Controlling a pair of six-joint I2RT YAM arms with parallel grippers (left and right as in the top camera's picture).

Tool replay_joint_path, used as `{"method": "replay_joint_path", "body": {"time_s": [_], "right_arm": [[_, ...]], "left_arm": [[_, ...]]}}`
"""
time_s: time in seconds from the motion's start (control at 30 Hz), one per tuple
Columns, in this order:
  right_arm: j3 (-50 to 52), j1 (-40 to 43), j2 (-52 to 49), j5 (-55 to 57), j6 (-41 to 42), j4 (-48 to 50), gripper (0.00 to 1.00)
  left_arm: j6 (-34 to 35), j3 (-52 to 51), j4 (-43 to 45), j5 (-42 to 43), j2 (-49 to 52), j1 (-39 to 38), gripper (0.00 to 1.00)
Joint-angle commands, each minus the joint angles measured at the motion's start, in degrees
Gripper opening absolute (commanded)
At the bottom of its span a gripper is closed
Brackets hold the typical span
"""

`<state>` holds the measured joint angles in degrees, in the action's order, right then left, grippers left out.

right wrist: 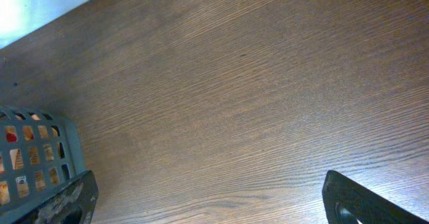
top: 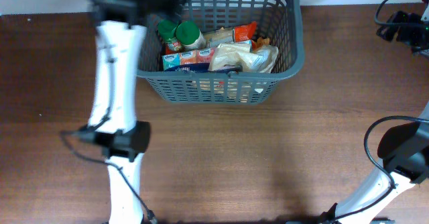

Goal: Pack container

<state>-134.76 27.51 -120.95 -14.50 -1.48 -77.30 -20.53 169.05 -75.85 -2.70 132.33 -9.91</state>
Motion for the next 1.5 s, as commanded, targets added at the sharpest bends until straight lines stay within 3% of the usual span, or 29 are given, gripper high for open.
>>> {"method": "replay_joint_path", "body": {"time_s": [0.0, 0.1, 0.23, 0.47, 0.57, 0.77, 0.83, 0.97, 1.1, 1.23, 1.47], "right_arm": [[0.3, 0.3, 0.9, -0.3, 0.3, 0.2, 0.99], [0.3, 0.3, 0.9, -0.3, 0.3, 0.2, 0.99], [0.3, 0.3, 0.9, -0.3, 0.3, 0.2, 0.99], [0.3, -1.1, 1.0, -0.3, 0.3, 0.2, 0.99], [0.3, -6.0, 4.0, -0.3, 0.3, 0.2, 0.99], [0.3, -26.1, 13.0, -0.3, 0.3, 0.2, 0.99], [0.4, -33.1, 16.7, 6.3, -4.9, -0.7, 0.99], [2.8, -38.4, 24.4, 20.2, -10.8, 4.0, 0.99], [13.7, -35.1, 35.2, 19.2, -10.5, 18.1, 0.99], [35.7, -29.2, 53.2, 14.0, -10.5, 32.4, 0.99], [87.1, -28.1, 95.7, 13.4, -10.1, 46.4, 0.99]], "left_arm": [[10.7, 1.2, -1.6, 0.3, -3.8, 9.1, 0.99], [18.3, 0.7, -4.4, 0.3, -3.7, 16.9, 0.99], [19.9, 0.2, -6.3, 1.5, -2.8, 26.8, 0.99], [19.9, 0.2, -6.3, 3.4, -2.7, 29.7, 0.99], [19.9, 0.2, -6.3, 3.4, -2.7, 29.7, 0.99], [19.9, 0.2, -6.3, 3.4, -2.7, 29.7, 0.99], [19.9, 0.2, -6.3, 3.4, -2.7, 29.7, 0.99], [19.9, 0.2, -6.3, 3.4, -2.7, 29.7, 0.99], [19.9, 0.2, -6.3, 3.4, -2.7, 29.7, 0.99], [19.9, 0.2, -6.3, 3.4, -2.7, 29.7, 0.99], [19.9, 0.2, -6.3, 3.4, -2.7, 29.7, 0.99]]}}
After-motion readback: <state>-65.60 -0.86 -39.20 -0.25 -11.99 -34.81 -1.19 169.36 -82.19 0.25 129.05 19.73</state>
